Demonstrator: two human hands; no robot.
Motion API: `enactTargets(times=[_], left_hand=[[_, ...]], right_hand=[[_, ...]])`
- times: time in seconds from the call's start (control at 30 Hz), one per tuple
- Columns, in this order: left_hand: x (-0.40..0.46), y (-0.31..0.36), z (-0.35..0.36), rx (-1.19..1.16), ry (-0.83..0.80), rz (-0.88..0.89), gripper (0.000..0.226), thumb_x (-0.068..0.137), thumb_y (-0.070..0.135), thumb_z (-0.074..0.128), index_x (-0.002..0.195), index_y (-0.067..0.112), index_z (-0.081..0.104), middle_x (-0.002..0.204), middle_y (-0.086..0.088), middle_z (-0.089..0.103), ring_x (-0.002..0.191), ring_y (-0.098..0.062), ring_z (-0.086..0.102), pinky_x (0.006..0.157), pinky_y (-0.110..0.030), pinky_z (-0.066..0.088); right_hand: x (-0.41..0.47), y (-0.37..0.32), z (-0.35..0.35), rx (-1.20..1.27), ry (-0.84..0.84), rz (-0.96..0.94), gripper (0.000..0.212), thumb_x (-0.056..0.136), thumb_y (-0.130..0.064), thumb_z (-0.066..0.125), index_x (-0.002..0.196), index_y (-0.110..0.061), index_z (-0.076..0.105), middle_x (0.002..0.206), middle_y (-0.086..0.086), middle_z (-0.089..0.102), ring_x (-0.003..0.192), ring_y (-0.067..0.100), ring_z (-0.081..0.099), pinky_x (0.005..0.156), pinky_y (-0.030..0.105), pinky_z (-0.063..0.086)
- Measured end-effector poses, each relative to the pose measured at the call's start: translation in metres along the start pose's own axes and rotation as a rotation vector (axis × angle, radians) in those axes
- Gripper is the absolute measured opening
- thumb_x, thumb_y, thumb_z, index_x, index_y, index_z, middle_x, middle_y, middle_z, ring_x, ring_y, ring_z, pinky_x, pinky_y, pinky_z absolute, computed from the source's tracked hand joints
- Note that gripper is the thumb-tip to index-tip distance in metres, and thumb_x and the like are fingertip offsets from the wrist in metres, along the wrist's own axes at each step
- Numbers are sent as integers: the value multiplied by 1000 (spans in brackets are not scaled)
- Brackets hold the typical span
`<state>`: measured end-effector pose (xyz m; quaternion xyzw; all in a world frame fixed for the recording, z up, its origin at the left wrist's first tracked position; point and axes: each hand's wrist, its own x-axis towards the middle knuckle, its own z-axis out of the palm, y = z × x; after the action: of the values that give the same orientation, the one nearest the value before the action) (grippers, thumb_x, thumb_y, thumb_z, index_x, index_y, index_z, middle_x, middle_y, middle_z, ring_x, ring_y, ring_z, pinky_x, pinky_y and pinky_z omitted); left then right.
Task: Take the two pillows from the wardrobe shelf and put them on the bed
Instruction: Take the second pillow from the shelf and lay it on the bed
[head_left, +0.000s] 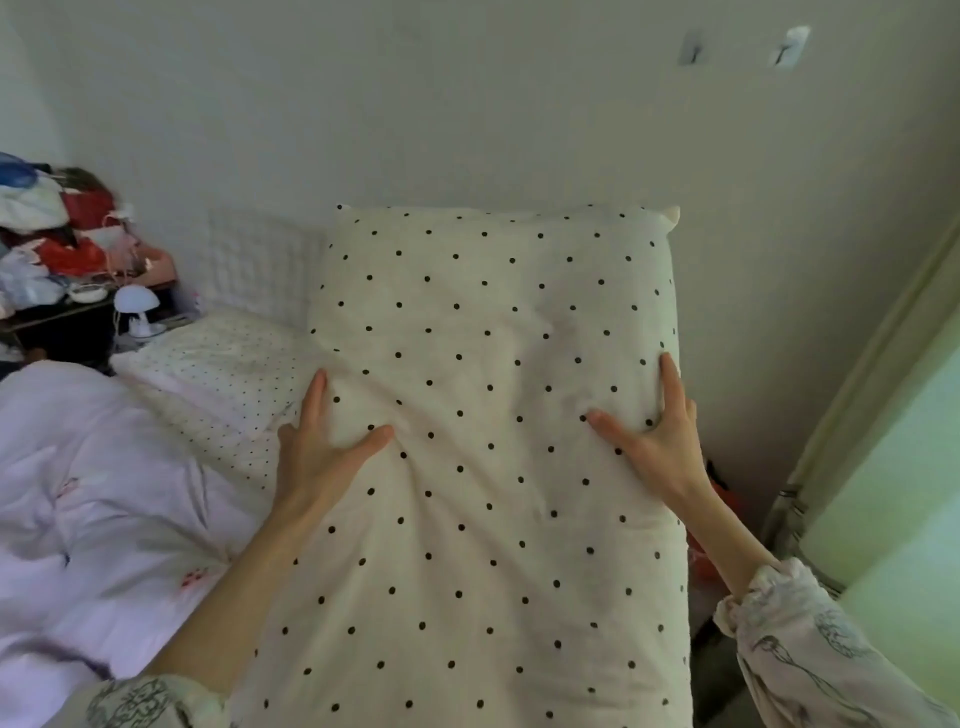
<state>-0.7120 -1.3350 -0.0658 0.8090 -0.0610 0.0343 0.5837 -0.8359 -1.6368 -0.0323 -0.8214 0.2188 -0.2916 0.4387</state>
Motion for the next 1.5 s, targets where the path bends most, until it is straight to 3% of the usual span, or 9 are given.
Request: enactTargets(times=[0.27, 0.43, 0.63, 0.97, 1.2, 1.33, 1.5], left_hand=[[75, -6, 104, -11, 150, -145, 100, 64, 51, 77, 140, 52, 12, 143, -8, 33, 127, -20, 34, 96, -33, 29], [109, -14, 143, 33, 231, -214, 102, 66, 53, 74, 142, 48, 6, 148, -1, 32, 138, -18, 18, 105, -40, 25], [151, -38, 169, 63, 334, -356, 104, 65, 57, 72, 144, 44, 5, 146, -2, 35, 139, -23, 19, 109, -44, 24], [248, -131, 188, -7, 447, -577, 101, 68, 57, 70, 143, 46, 2, 145, 2, 37, 137, -28, 24, 108, -49, 30], [292, -183, 206, -55, 522, -694, 100, 70, 55, 70, 143, 44, 3, 145, 2, 35, 137, -23, 21, 99, -40, 31], [311, -205, 220, -40, 557, -733, 101, 71, 54, 69, 145, 40, 2, 149, 13, 28, 137, -21, 20, 92, -31, 25], [343, -235, 238, -123, 584, -808, 102, 69, 57, 69, 144, 43, 1, 145, 12, 32, 134, -20, 21, 95, -34, 29]], right_hand=[[163, 56, 27, -2, -176, -36, 107, 57, -57, 76, 141, -45, 11, 134, -4, 31, 112, 13, 37, 94, 39, 39], [245, 77, 56, -24, -288, -74, 104, 58, -57, 77, 139, -46, 12, 134, -4, 32, 105, 13, 41, 87, 34, 39], [322, 88, 126, -37, -432, -120, 97, 61, -51, 78, 137, -44, 18, 134, -1, 32, 98, 14, 44, 84, 32, 37], [417, 107, 292, -115, -644, -185, 91, 63, -49, 76, 136, -41, 22, 120, -9, 29, 93, 12, 42, 81, 31, 36], [457, 130, 380, -176, -787, -206, 91, 66, -47, 76, 139, -39, 22, 126, -5, 30, 95, 14, 46, 86, 33, 40], [479, 138, 420, -231, -844, -251, 92, 68, -46, 75, 141, -36, 21, 135, 2, 31, 99, 12, 40, 85, 30, 35], [513, 151, 473, -263, -921, -275, 90, 67, -50, 74, 140, -39, 22, 140, 2, 31, 101, 12, 41, 87, 32, 36]])
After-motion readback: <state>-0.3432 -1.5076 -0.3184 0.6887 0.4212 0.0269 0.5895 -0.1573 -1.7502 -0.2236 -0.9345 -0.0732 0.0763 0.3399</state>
